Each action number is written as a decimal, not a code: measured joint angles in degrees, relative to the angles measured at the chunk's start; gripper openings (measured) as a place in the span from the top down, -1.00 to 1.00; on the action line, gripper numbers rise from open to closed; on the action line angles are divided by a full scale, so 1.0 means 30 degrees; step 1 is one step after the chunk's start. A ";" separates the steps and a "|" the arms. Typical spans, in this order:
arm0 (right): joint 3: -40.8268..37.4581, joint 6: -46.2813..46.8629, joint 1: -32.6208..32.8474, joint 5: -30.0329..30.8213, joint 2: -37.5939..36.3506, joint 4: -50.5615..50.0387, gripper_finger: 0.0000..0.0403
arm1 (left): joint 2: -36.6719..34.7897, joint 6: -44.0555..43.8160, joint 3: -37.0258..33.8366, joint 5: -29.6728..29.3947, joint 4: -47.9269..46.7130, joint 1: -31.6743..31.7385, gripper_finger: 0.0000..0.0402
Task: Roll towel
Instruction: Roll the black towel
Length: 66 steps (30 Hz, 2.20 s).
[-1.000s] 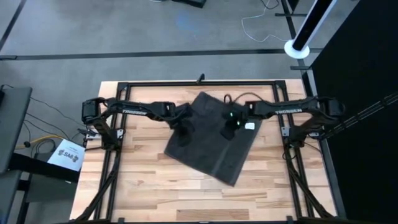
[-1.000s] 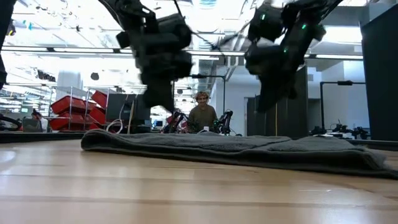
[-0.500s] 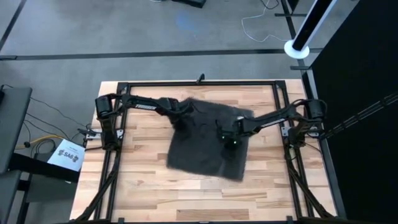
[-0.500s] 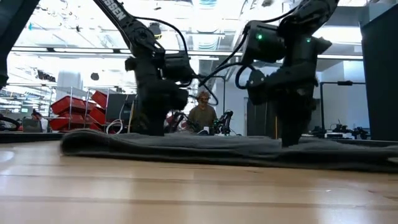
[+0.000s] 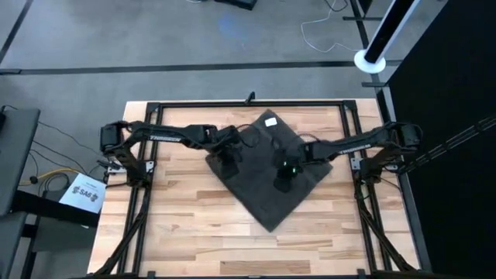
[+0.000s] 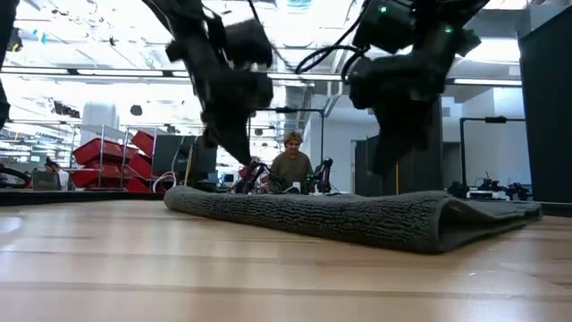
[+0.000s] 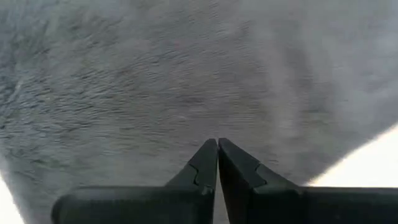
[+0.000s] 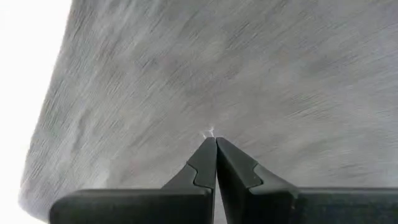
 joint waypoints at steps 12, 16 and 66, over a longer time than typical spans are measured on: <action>-0.0553 -0.2714 0.0055 0.0560 0.2187 -0.1533 1.00 | 0.2393 0.0244 -0.0299 0.0299 -0.4626 0.0452 1.00; -0.0228 -0.4162 -0.1728 0.2910 0.1188 -0.3398 1.00 | 0.1183 -0.1844 -0.0525 0.0192 -0.5120 -0.1529 1.00; -0.2715 0.0662 0.3133 0.0025 -0.2575 -0.4805 1.00 | -0.1900 -0.3139 -0.4751 0.0674 -0.1543 -0.3958 1.00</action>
